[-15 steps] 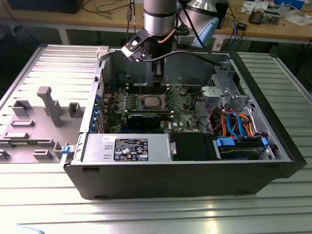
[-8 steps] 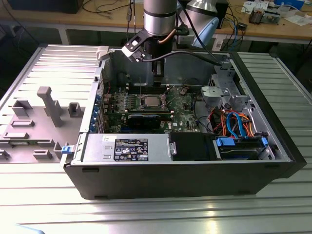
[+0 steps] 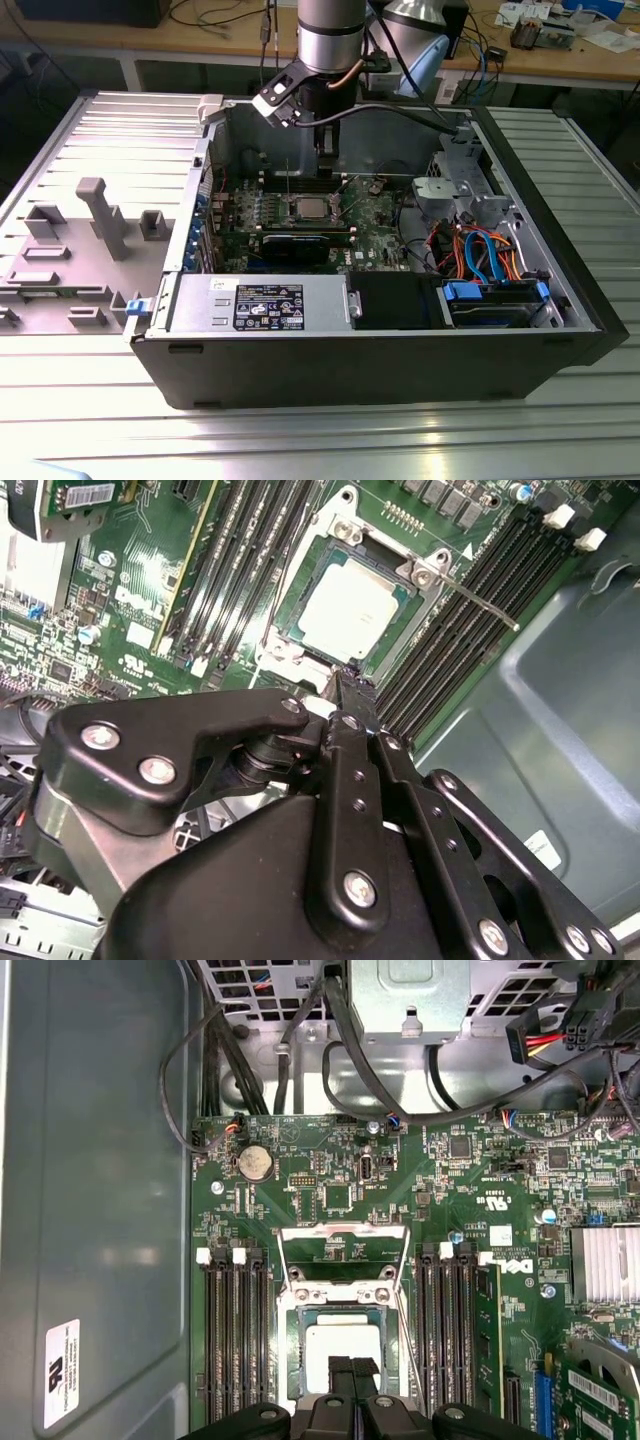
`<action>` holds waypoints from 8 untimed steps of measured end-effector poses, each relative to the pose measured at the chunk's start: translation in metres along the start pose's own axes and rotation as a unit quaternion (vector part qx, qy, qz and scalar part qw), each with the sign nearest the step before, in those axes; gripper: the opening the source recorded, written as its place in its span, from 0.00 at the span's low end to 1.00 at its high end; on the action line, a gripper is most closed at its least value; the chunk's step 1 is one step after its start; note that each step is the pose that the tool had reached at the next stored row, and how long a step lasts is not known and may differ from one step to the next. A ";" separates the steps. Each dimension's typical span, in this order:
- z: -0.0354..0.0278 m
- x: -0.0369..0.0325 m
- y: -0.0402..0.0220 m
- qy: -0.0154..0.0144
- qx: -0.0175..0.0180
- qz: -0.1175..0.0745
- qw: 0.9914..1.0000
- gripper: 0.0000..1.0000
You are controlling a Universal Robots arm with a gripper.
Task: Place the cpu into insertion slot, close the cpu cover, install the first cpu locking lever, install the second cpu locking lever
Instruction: 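Close the cpu cover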
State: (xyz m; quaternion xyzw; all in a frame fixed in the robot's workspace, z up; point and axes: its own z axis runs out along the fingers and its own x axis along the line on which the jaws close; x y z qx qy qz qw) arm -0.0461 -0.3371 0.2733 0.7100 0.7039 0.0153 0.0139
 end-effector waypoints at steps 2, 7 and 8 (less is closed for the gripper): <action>0.0000 0.0000 0.0003 0.000 0.000 0.000 1.000 0.11; 0.0000 0.0000 0.0005 0.000 0.000 0.000 1.000 0.11; -0.0012 0.0000 0.0006 0.000 0.000 0.000 1.000 0.11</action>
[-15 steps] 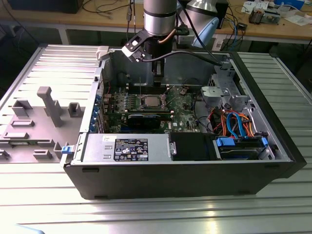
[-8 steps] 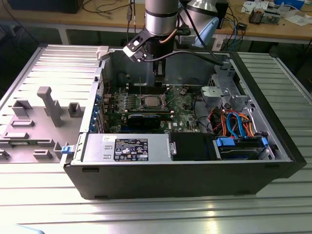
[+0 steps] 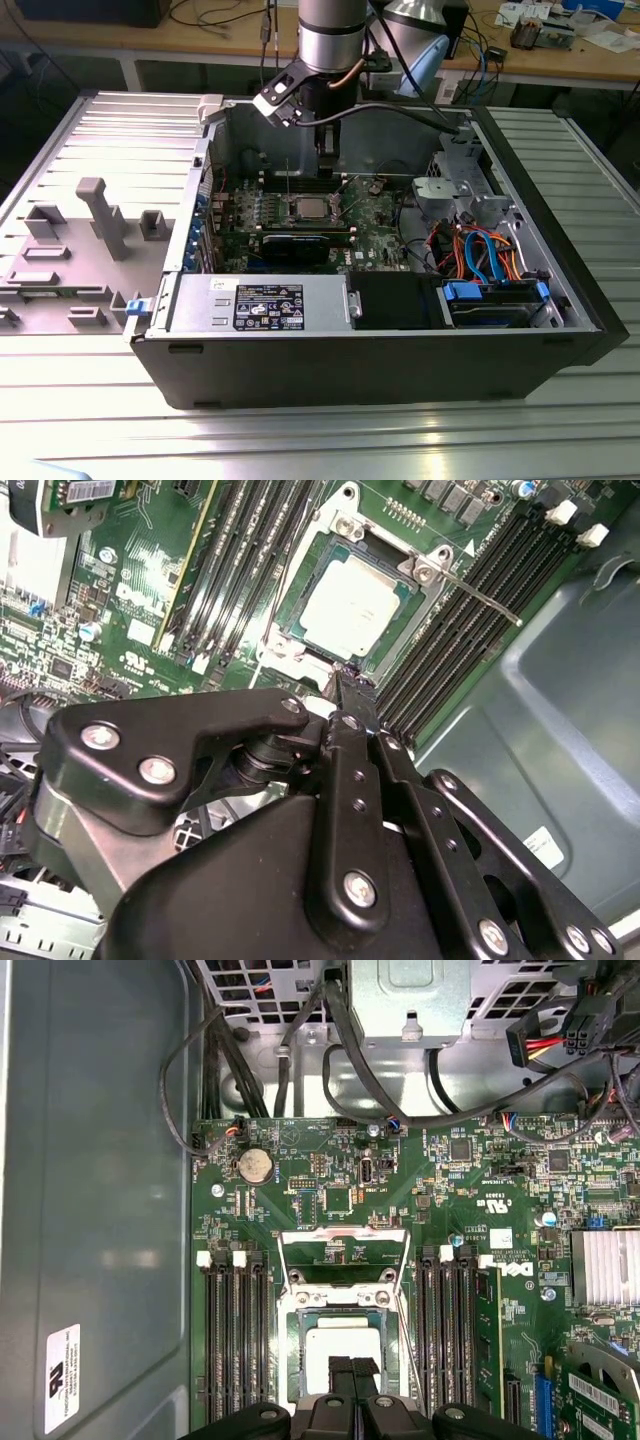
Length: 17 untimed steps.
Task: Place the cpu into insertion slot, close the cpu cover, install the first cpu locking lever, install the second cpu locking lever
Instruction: 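Close the cpu cover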
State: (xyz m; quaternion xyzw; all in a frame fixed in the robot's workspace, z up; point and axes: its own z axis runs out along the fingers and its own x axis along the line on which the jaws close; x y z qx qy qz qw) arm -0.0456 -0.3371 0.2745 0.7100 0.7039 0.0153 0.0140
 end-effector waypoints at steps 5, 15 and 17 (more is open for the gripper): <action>-0.0072 0.0000 0.0014 0.000 0.000 0.000 1.000 0.11; -0.0068 0.0001 0.0130 0.000 0.005 0.000 1.000 0.11; -0.0068 0.0001 0.0131 0.000 0.005 0.000 1.000 0.11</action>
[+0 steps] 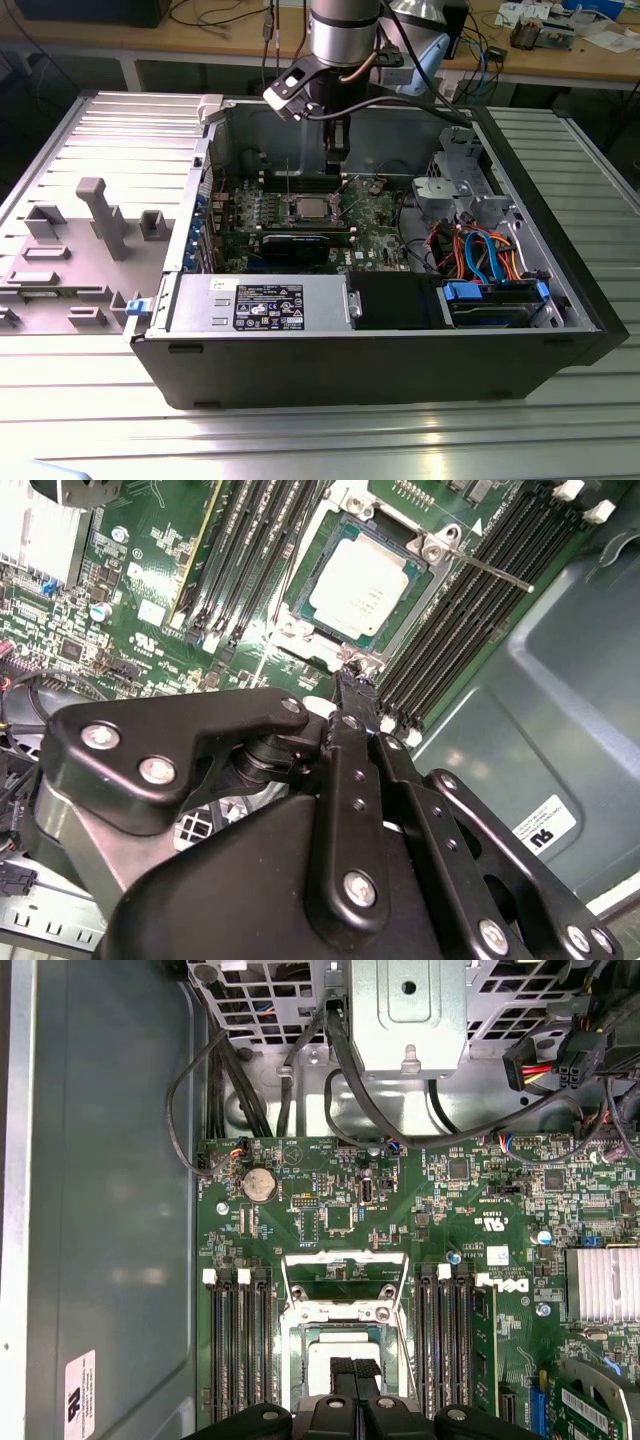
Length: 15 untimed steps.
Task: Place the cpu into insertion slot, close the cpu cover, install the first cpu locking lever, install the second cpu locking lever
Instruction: 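Close the cpu cover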
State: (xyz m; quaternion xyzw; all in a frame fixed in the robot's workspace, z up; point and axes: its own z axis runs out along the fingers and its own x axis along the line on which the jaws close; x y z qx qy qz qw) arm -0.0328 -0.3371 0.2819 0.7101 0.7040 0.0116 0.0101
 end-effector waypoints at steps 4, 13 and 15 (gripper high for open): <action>0.0000 0.0000 0.0004 0.000 0.000 0.000 1.000 0.11; 0.0001 0.0000 0.0042 0.000 0.000 0.000 1.000 0.11; 0.0001 0.0000 0.0043 0.000 0.000 0.000 1.000 0.11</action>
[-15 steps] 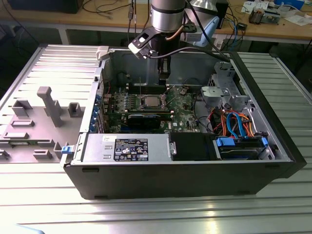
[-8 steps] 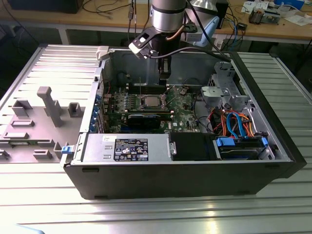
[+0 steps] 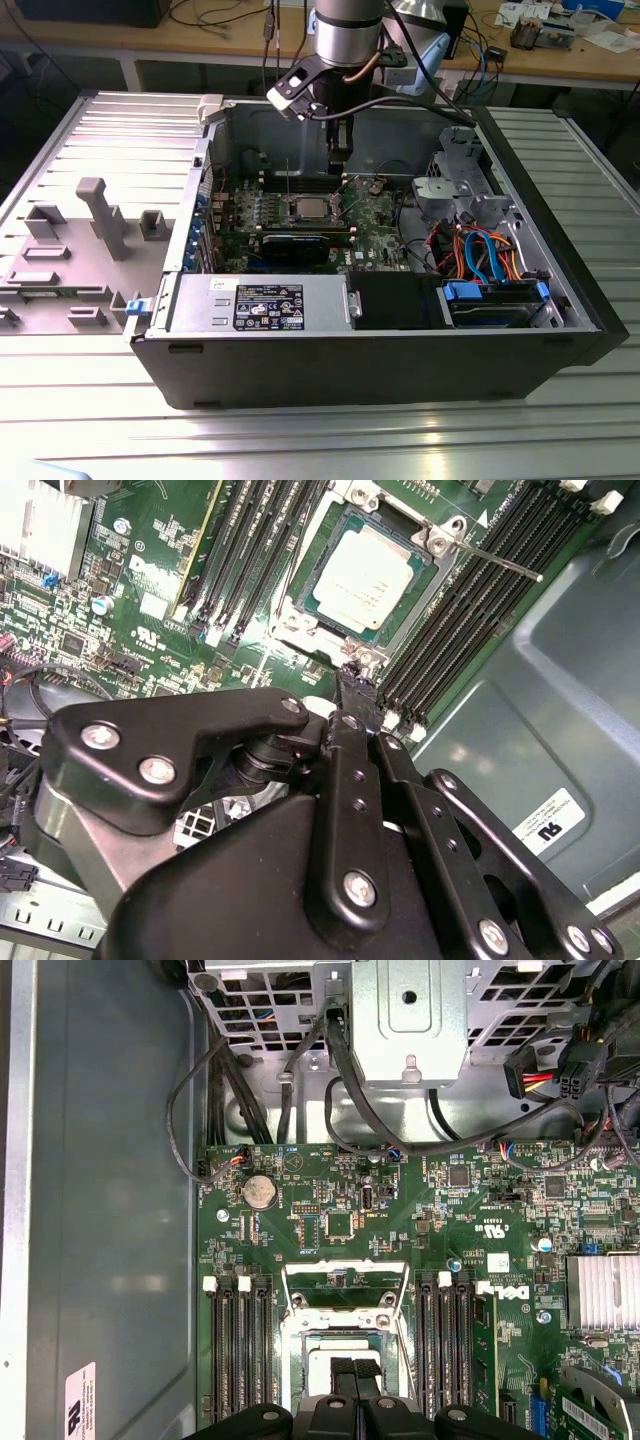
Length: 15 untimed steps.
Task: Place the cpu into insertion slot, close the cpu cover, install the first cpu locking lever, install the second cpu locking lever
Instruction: 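Close the cpu cover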
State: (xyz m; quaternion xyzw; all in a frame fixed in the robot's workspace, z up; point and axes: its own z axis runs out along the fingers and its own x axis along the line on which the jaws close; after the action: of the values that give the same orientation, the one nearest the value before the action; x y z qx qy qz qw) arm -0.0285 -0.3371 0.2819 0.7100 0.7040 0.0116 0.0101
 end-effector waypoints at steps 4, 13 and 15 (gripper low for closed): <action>0.0000 0.0000 0.0001 0.000 0.000 0.000 1.000 0.11; 0.0011 0.0002 0.0198 0.000 0.001 0.000 1.000 0.11; 0.0015 0.0002 0.0239 0.000 0.002 0.000 1.000 0.11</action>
State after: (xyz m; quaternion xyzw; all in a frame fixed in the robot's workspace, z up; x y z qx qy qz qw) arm -0.0046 -0.3370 0.2811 0.7100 0.7040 0.0105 0.0090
